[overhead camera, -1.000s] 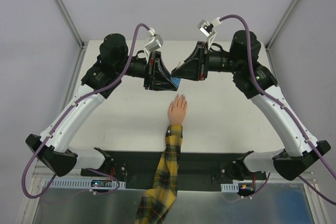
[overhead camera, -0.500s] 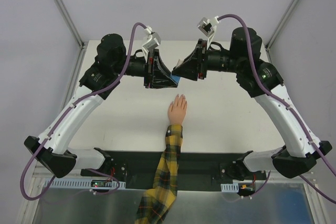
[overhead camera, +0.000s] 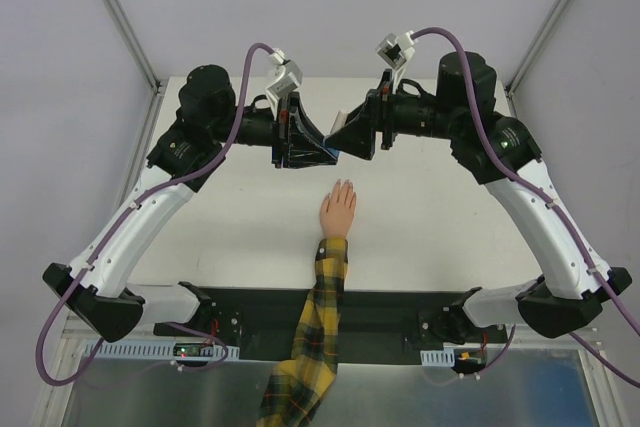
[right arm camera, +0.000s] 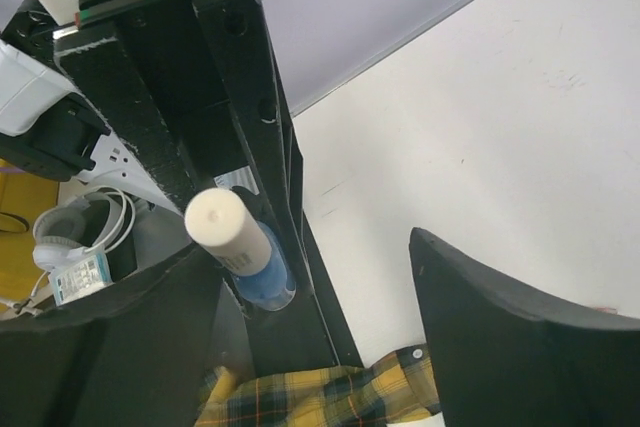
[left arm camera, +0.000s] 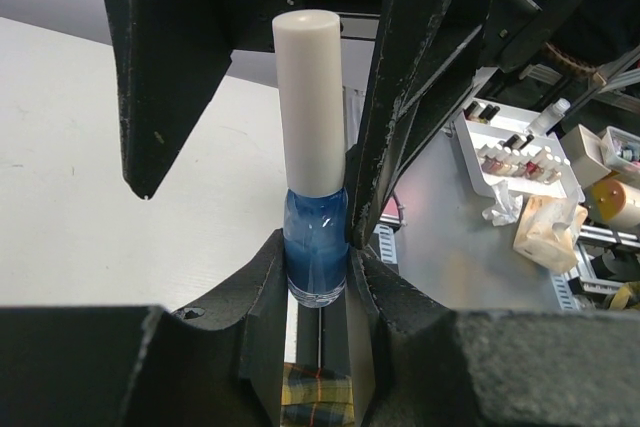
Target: Paint the nails
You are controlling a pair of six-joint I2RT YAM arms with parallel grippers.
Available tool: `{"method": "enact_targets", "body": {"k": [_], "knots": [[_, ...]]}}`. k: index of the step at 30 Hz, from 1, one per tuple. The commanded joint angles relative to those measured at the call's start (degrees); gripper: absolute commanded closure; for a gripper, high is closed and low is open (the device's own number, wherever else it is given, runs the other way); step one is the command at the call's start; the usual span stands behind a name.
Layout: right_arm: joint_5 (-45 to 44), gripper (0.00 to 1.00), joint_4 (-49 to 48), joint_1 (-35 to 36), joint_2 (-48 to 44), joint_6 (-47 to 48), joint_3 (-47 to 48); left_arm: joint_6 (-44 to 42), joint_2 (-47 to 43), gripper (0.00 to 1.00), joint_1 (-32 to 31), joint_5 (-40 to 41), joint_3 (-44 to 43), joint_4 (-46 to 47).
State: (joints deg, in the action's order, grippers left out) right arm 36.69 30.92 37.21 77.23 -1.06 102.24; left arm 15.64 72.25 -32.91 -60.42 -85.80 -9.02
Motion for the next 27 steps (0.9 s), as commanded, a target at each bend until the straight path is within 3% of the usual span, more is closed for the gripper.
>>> {"method": "enact_targets", "body": {"k": [1,3,5,11,17,21,27], "knots": [[-0.48,0.18,0.63,-0.65,-1.73,0.71,2.35,-1.4,-2.29,1.0,0.21,-0.04,-0.33,3.48],[0.31,0.09,0.64,-1.17,-1.65,-0.08,3.23,-1.4,-2.38,1.0,0.21,-0.22,-0.25,3.22],[0.93,0.06,1.07,-1.61,-1.21,-0.7,4.19,-1.23,-2.2,1.0,0.21,-0.75,-0.33,3.13],[-0.39,0.07,2.39,-1.88,0.99,-2.45,8.41,-1.84,-2.38,1.0,0.21,-0.66,-0.25,1.81],[0.93,0.17,3.62,-1.79,2.92,-2.9,11.31,-2.89,-2.73,1.0,0.21,1.09,0.11,0.58],[0.67,0.33,4.42,-1.79,3.63,-2.46,11.93,-3.77,-3.17,1.0,0.21,2.68,0.37,-0.56],[0.58,0.49,4.15,-1.79,3.89,-2.81,12.2,-5.18,-3.52,1.0,0.21,3.38,0.37,-2.58]]}}
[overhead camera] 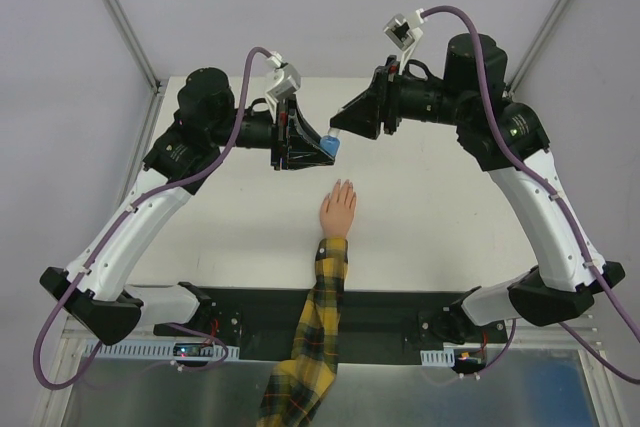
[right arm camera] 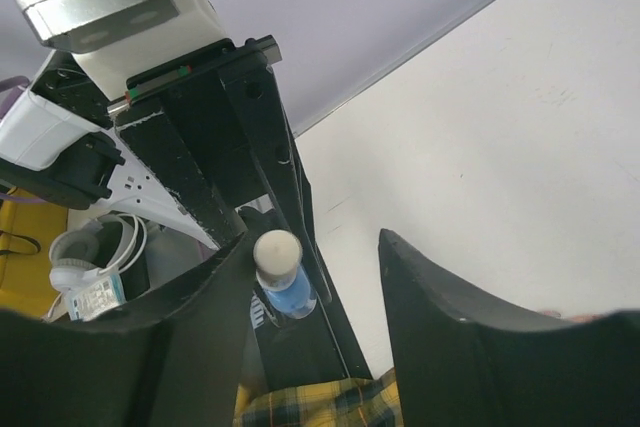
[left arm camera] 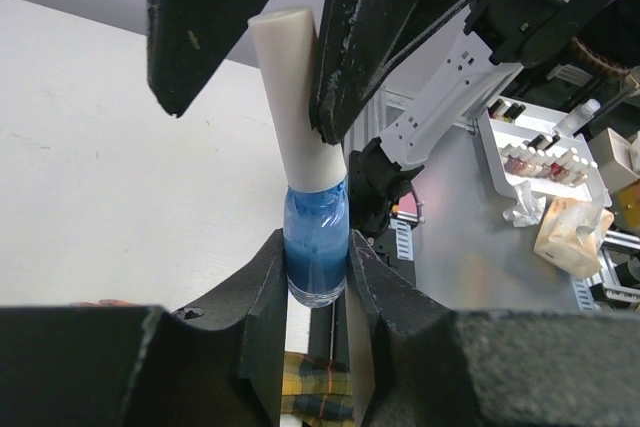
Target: Paint the nails
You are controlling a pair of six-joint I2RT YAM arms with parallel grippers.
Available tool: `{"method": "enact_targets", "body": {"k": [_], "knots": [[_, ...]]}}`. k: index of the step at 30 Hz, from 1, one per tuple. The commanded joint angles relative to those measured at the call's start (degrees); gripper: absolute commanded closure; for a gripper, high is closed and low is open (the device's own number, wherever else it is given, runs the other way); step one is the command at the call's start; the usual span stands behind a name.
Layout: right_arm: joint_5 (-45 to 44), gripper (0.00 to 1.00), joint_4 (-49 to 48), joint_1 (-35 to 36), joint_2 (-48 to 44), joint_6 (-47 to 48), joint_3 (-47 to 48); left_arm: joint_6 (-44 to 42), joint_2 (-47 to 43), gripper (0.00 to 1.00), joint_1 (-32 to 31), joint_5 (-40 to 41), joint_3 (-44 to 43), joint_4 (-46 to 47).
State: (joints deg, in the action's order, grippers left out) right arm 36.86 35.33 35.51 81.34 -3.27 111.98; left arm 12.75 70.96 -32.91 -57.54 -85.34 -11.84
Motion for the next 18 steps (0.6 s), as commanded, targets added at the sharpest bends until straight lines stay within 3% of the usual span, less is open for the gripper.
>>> {"method": "enact_targets", "body": {"k": [1,14,18], "knots": [[1.01,0.5,-0.52,-0.09,-0.22,-0.6,2.36,-2.56,-2.23,1.0,0.21,0.67,-0.09,0.15],[4.09,0.93,-3.34,-0.09,-1.71,-1.57,-0.8,-4.49,-1.79,1.0,0.21,6.47,-0.53,-2.66],[2.88,0.99,-3.95,-0.09,-2.41,-1.57,-1.41,-4.58,-1.53,1.0,0.21,7.44,-0.79,-3.37]]}}
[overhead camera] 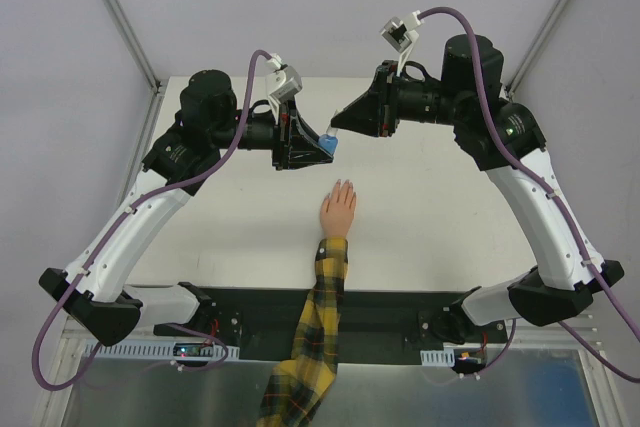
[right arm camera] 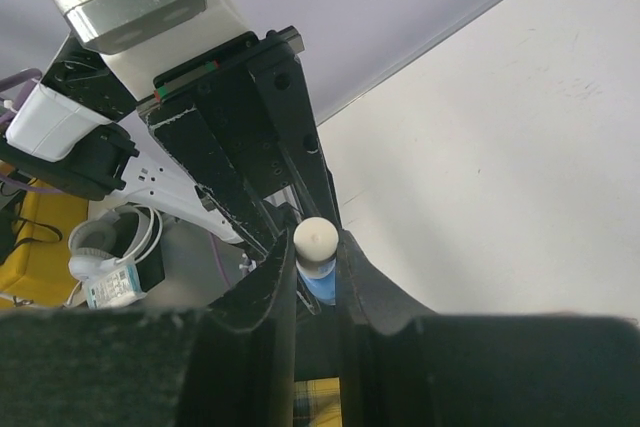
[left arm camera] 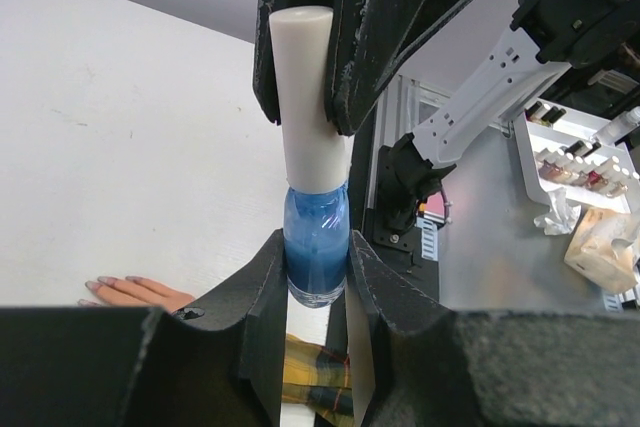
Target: Paint the nails
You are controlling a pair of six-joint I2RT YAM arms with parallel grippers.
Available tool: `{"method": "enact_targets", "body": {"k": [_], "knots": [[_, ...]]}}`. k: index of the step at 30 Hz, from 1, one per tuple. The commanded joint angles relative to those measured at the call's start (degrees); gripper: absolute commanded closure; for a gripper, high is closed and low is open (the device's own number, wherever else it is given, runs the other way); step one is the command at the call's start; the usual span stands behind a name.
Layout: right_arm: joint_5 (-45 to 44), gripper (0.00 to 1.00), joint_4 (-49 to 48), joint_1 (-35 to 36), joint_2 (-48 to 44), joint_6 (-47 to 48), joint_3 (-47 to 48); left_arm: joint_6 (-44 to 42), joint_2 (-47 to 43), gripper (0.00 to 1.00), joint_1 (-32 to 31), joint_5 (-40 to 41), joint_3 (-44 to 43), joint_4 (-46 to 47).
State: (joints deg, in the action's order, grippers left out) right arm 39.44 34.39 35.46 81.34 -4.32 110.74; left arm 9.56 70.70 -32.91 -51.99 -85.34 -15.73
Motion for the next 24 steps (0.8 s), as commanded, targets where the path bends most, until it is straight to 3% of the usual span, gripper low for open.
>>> {"method": "enact_targets", "body": {"k": [1,9,24], "knots": [[-0.32,0.99,-3.19,-0.04,-2.68,-0.43,-0.43,-1.65,-1.26,1.0,0.21,2.32,-0.79,0.09],[-6.3,1.0,-8.99,-0.04,-7.86,0.53,-6.32,-2.36,-0.91,1.0,0.21,2.68,-0.79,-1.06],[-5.86,1.0,-9.34,-0.04,-7.34,-0.52,-6.41,-2.36,-0.47,1.0,0.21,2.24,-1.23,-1.5]]}}
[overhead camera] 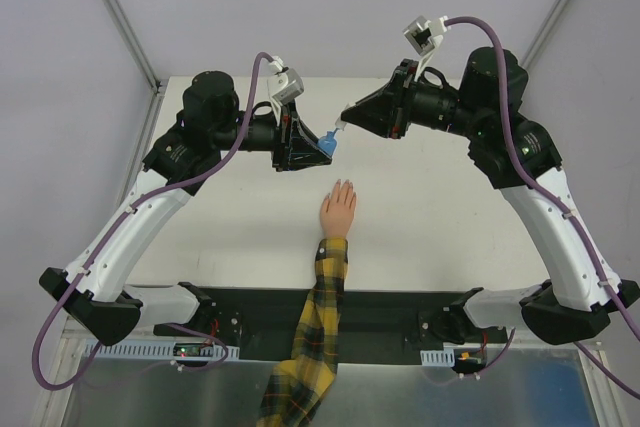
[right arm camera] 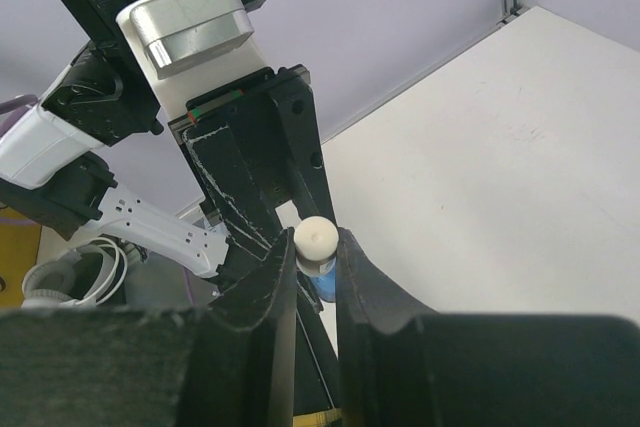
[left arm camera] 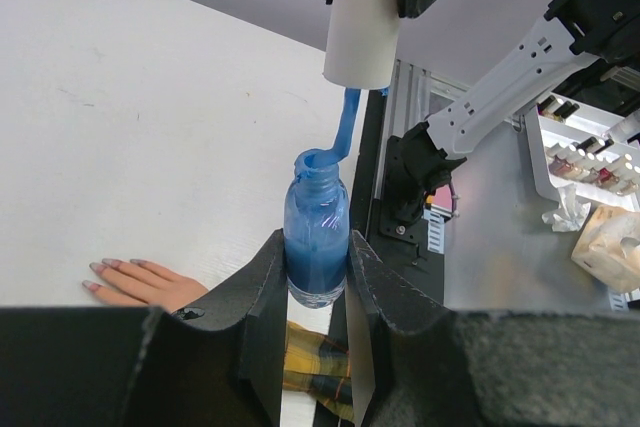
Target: Paint the nails
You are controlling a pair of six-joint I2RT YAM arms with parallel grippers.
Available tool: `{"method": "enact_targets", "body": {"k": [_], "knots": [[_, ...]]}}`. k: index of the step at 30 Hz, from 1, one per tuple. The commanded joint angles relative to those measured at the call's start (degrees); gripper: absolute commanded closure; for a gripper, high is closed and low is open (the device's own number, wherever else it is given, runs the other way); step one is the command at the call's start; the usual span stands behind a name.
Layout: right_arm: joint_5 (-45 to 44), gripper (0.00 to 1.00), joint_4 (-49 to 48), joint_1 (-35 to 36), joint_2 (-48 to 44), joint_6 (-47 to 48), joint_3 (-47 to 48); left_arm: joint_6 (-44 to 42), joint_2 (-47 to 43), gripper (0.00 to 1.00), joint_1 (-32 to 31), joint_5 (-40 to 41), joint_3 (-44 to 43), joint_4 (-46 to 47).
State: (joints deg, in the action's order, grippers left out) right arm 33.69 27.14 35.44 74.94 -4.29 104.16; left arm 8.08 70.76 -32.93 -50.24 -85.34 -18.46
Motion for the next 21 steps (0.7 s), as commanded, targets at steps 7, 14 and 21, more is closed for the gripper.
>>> {"method": "enact_targets", "body": {"k": [7,14,21], "knots": [[-0.82,1.0,-1.82,-0.02,-0.84,-0.71,0.52,-1.04,-0.98,1.0,0.23,0.84,-0.62,1.06],[-0.38,0.99,-1.82,-0.11,-1.02,-1.68,0.43,-1.48,-1.85,1.0,0.23,2.25,0.35,0.97],[-0.21,1.0,-3.4,-0.11,-1.28,-3.17,-0.27,-2.01,-2.21,1.0,0.23,3.04,0.79,0.62]]}}
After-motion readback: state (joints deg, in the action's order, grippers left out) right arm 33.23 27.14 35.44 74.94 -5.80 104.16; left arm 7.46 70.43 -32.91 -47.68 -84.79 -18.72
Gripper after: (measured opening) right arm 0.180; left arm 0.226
